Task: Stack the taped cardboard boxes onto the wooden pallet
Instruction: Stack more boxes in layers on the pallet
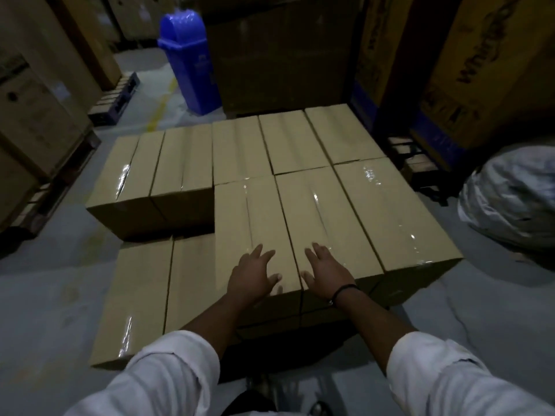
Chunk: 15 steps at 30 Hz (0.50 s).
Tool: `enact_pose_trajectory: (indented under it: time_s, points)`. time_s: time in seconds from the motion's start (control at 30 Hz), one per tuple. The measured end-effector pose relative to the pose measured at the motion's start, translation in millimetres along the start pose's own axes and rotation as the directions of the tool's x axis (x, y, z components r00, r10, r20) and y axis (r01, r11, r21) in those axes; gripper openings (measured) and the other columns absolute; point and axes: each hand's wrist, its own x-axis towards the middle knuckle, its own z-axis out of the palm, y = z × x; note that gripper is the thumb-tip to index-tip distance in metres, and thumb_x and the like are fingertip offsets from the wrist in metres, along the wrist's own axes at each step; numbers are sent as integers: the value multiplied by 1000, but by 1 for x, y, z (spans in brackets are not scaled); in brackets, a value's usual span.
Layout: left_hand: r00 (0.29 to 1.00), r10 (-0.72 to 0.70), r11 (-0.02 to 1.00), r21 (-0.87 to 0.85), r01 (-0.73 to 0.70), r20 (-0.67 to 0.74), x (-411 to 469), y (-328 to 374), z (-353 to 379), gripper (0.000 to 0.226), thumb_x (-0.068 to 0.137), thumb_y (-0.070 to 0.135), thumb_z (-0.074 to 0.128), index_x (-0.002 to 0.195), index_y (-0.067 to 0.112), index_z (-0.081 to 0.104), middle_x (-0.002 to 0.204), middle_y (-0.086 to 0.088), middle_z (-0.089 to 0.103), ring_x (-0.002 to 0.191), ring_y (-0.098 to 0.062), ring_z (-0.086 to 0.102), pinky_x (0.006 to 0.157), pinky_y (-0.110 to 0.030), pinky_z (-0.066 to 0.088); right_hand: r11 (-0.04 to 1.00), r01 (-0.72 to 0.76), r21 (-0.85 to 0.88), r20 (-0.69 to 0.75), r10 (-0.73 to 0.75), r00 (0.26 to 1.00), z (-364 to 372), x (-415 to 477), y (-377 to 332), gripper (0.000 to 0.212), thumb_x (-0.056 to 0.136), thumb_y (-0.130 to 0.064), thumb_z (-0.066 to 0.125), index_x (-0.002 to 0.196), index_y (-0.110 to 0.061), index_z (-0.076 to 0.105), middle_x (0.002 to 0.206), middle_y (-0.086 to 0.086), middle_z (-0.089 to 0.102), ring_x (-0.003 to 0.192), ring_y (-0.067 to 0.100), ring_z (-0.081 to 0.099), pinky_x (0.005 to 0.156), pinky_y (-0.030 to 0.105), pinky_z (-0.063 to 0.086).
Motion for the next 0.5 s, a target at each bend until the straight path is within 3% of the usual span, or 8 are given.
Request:
enact_pose_trajectory:
  time_s: [0.3,0.5]
  points:
    - [964,266,959,-102,-263,13,12,55,5,65,93,55,63,152,35,43,165,4,31,147,-23,36,116,-43,37,950,-258,176,-172,288,942,-30,-66,37,64,104,-42,46,159,-18,22,168,5,8,154,22,8,122,40,24]
    - [869,490,869,-108,-482,63,15,93,25,62,91,55,65,148,35,48,161,3,38,143,-21,42,113,-38,38,860,-401,315,-263,485,834,-21,-126,55,63,103,-39,50,157,-14,29,166,8,17,153,25,14,122,39,23]
